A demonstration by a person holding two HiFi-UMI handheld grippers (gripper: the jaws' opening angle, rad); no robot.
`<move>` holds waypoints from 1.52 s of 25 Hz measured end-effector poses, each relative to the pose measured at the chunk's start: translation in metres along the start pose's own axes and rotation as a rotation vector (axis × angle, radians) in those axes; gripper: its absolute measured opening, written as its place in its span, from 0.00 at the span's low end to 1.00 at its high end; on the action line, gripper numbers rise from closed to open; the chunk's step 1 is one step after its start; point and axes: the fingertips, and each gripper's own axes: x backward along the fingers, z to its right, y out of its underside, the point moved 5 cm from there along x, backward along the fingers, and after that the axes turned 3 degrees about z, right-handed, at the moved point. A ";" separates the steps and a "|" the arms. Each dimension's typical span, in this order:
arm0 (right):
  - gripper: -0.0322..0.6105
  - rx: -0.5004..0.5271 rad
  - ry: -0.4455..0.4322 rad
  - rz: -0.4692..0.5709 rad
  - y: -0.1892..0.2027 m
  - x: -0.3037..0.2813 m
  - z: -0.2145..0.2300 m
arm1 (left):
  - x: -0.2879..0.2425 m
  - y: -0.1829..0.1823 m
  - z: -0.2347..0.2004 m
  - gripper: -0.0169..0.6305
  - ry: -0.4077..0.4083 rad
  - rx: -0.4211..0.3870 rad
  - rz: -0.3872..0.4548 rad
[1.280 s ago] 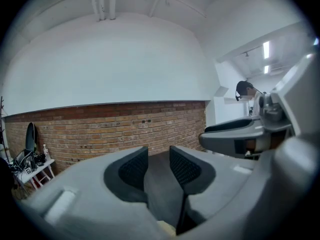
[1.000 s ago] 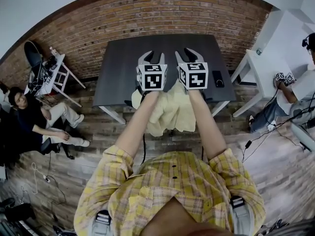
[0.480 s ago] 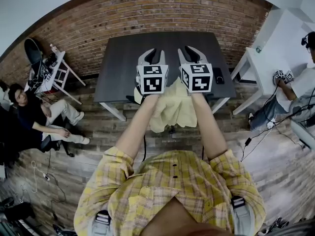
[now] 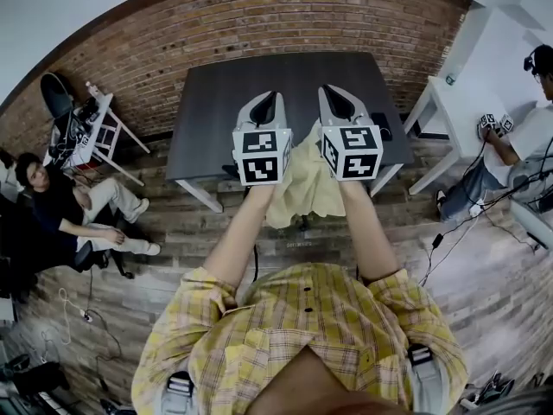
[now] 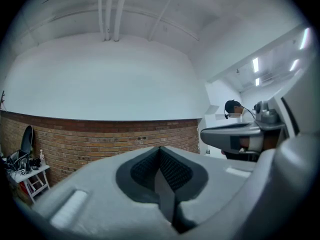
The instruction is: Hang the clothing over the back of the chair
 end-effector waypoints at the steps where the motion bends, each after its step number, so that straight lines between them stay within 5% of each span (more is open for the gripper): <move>1: 0.04 0.000 -0.001 0.004 -0.001 0.004 -0.003 | 0.005 -0.001 0.001 0.03 0.003 0.002 0.005; 38: 0.04 -0.037 0.036 0.033 0.006 0.121 -0.061 | 0.121 0.018 0.030 0.03 0.027 0.044 0.039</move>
